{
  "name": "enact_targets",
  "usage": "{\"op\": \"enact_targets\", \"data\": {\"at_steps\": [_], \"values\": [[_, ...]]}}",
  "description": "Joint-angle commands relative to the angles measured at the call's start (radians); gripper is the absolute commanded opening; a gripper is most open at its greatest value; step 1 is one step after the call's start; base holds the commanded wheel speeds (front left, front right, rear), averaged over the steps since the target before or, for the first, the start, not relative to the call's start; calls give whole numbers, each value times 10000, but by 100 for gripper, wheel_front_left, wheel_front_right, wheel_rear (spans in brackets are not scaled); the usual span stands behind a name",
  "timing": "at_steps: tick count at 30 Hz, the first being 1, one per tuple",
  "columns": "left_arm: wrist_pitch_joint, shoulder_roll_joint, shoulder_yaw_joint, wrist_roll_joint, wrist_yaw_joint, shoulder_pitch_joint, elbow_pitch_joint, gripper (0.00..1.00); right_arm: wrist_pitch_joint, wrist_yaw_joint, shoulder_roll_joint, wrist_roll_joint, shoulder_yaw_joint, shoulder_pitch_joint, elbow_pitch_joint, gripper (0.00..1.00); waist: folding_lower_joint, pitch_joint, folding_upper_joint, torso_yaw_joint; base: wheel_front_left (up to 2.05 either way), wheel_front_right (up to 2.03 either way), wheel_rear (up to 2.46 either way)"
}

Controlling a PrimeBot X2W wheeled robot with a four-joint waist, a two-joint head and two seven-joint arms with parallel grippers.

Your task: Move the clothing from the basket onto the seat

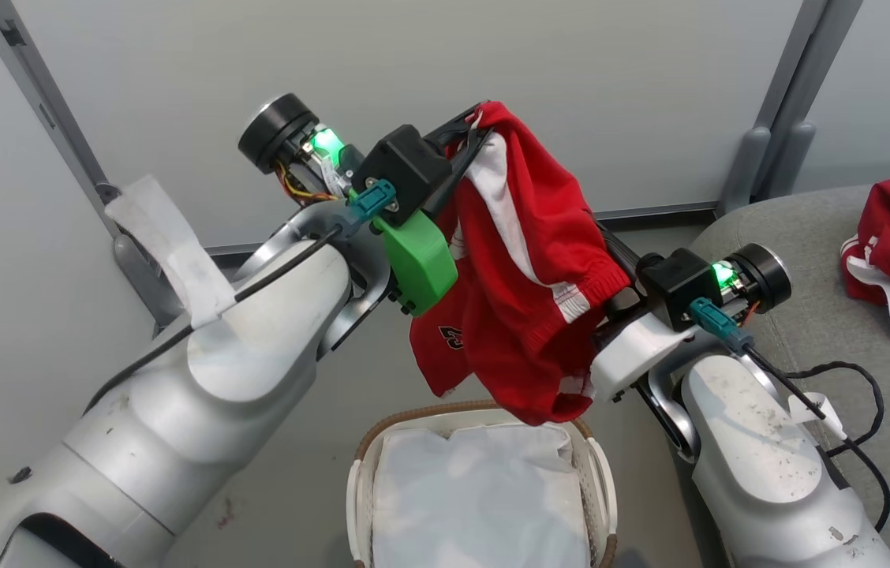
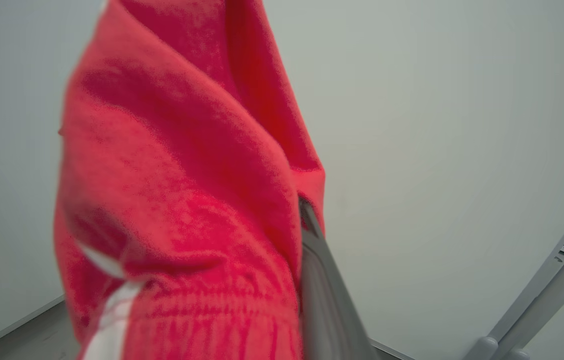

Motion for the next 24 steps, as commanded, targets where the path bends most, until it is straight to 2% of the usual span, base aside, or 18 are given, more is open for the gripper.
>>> {"op": "enact_targets", "data": {"at_steps": [1,2,4,5,6,12,16,24], "values": [[-144,59,61,-119,79,293,68,10,-49,-14,-37,38,-84,147,-96,0,1,-4,0,-22,0,0,0],[-244,30,95,-232,126,495,124,29,-49,-14,-35,34,-133,168,-150,0,1,-10,0,-35,0,0,0],[-403,-56,145,-458,172,873,234,38,-51,-14,-35,-13,-254,207,-251,0,1,-20,0,-51,0,0,0],[-494,-99,198,-571,232,1025,271,48,-51,-14,-35,-42,-307,214,-292,0,1,-21,0,-56,0,0,0],[-636,-152,264,-642,296,1209,313,98,-49,-14,-34,-48,-387,225,-351,0,1,-14,0,-68,0,0,0],[-1128,-425,670,-1105,632,2387,697,100,-49,-14,-35,-213,-1054,318,-711,0,1,15,0,-110,0,0,0],[-1220,-514,870,-1042,742,3207,846,100,-51,-14,-35,-354,-1524,411,-978,0,1,65,0,-175,0,0,0],[-1222,-679,2100,-413,800,4918,139,100,-49,-14,-34,-860,-2281,698,-1443,0,1,122,0,-347,0,0,0]]}}
